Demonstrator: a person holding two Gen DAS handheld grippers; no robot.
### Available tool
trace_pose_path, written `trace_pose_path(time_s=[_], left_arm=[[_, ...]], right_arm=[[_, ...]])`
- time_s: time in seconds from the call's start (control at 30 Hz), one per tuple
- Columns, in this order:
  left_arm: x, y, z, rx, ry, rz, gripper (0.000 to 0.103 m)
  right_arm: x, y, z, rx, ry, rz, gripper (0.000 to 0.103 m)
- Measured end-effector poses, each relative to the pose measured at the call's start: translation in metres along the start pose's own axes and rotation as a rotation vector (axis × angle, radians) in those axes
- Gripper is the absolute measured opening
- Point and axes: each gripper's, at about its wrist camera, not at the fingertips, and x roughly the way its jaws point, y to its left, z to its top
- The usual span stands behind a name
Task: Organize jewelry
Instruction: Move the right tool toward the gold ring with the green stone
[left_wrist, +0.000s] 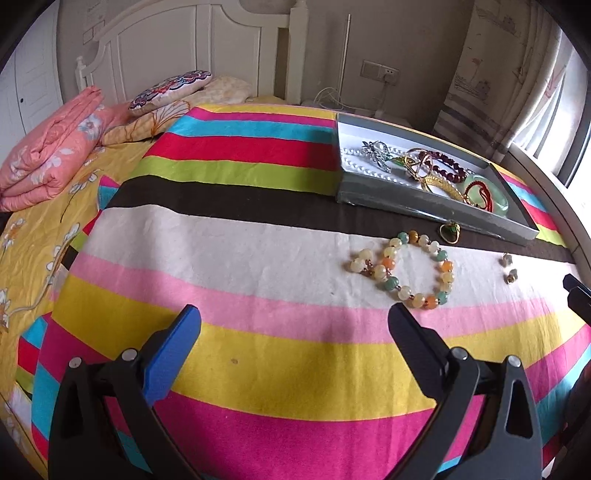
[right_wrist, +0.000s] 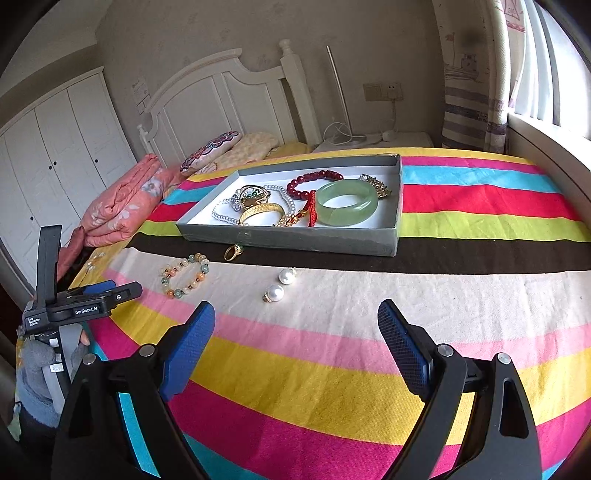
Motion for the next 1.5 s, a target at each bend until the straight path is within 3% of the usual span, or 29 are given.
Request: trace_pose_path(time_s=[0.2, 0.4, 0.63, 0.73, 0.77, 1.07, 1.37, 1.5], left_arm=[[-0.001, 0.008, 0.002, -0.031, -0.009, -0.034, 0.1], [-0.003, 0.008, 0.001, -0.036, -0.016, -0.05, 0.1], [-0.003, 0.015, 0.0, -0.063, -0.013, -0.072, 0.1], [-0.003, 0.016, 0.0, -0.075, -0.014, -0.079, 0.1], [-0.003, 0.016, 0.0, -0.078, -0.015, -0.081, 0.1], [-0.009, 0.022, -0.002, -0.111, -0.051, -0.1, 0.1], [-0.011, 0.025, -0.003, -0.142, -0.059, -0.122, 0.1], [-0.021, 0.035, -0.005, -0.204, -0.126, -0.105, 0.1]], right_arm=[[0.01, 0.038, 0.003, -0.08, 0.028, 0.03, 0.086], [0.037, 0.072, 0.027, -0.162, 0.068, 0.073, 0.086], [0.088, 0.074, 0.063, -0.073, 0.134, 0.16, 0.086], [0.096, 0.076, 0.068, -0.065, 0.139, 0.155, 0.062], [0.096, 0.078, 0.068, -0.077, 0.135, 0.146, 0.056], [0.085, 0.098, 0.043, -0.211, 0.137, 0.07, 0.055], [0.122, 0.082, 0.048, -0.078, 0.261, 0.058, 0.057], [0.115, 0.101, 0.034, -0.107, 0.301, 0.154, 0.057]])
